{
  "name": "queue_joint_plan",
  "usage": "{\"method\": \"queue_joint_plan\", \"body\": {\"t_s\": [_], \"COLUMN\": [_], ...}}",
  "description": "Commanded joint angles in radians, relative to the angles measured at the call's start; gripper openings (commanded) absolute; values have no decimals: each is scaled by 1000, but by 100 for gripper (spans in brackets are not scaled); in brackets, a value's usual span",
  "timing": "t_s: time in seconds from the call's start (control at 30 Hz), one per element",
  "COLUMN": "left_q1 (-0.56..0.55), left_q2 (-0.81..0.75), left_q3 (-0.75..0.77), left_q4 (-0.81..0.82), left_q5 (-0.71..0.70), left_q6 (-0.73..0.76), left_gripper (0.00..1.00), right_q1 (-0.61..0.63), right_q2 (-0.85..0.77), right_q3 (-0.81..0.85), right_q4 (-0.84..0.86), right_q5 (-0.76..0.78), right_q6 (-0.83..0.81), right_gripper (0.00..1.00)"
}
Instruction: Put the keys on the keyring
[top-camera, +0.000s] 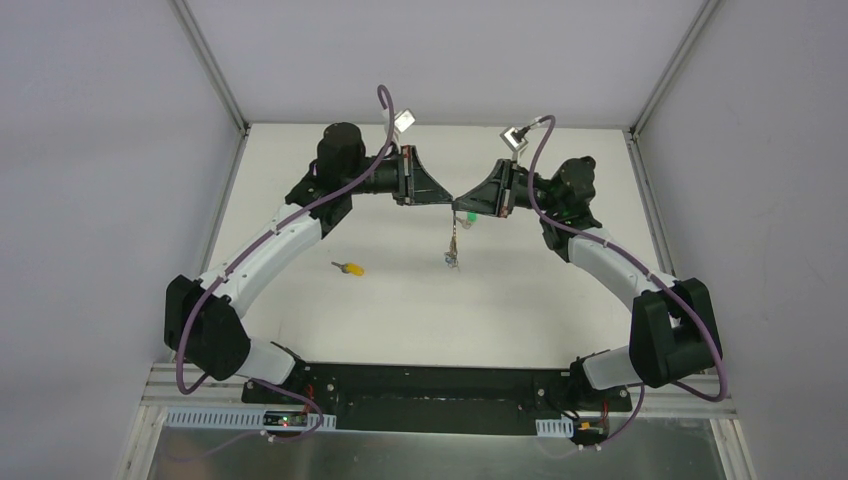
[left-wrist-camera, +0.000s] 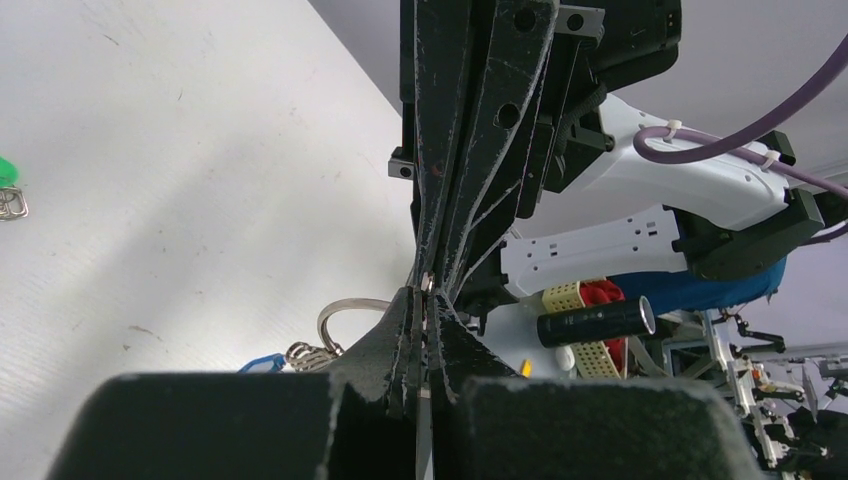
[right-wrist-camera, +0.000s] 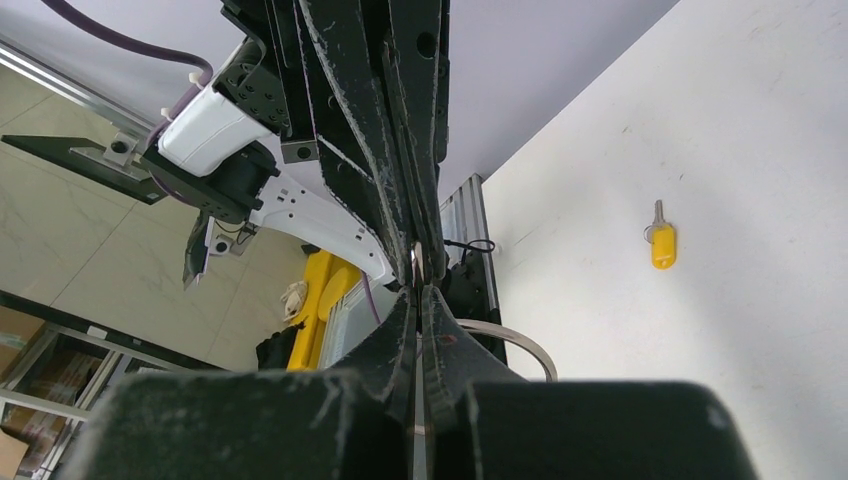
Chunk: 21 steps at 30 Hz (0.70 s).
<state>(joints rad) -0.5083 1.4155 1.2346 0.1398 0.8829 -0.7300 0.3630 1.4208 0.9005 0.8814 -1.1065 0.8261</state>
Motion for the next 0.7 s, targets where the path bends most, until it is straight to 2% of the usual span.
{"method": "queue_joint_plan", "body": {"t_s": [0.0, 0.2, 0.5, 0.67], "left_q1": [3, 3, 3, 4], "left_q2": [8, 5, -14, -25], "left_q3": [28, 26, 28, 26], "left_q4": [59, 30, -59, -90], "left_q5": [21, 30, 28, 40], "left_q6": [-23, 11, 116, 162], "left_gripper": [0, 0, 0, 0], "right_q1": [-3, -4, -6, -14], "right_q2": [-17, -21, -61, -82], "right_q3": [-1, -8, -15, -16], "right_q4": [61, 51, -8, -57], "right_q5": [10, 10, -12, -13], "right_q6": [7, -17, -104, -154], "right_gripper": [0, 1, 24, 30]}}
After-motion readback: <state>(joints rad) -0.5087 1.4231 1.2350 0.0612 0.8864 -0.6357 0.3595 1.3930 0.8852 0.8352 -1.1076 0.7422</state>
